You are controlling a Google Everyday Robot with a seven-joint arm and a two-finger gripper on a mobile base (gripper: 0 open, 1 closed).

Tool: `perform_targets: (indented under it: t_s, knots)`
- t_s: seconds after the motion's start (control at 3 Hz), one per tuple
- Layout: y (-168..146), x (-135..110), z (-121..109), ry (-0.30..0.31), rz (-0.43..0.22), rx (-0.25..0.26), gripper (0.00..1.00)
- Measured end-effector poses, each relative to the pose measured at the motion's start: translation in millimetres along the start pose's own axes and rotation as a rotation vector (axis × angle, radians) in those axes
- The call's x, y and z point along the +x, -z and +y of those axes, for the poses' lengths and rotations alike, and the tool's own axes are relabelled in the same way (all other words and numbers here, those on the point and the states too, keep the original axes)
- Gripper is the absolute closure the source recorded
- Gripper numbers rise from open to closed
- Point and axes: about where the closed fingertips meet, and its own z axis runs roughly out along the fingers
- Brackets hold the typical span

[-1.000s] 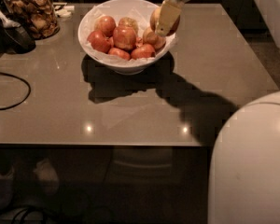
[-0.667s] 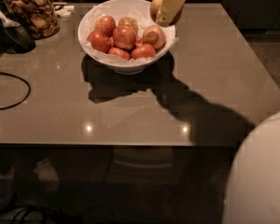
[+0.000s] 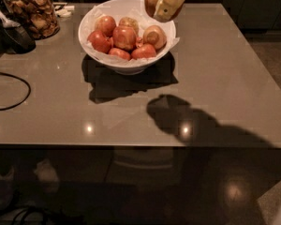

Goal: Pick apple from white bowl

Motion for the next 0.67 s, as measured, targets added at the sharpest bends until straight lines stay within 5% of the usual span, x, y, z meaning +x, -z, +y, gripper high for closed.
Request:
perform_targets:
  t_s: [0.67]
  knots:
    - [-16.4,20.1,42.7,0.072,0.035,-0.041,1.0]
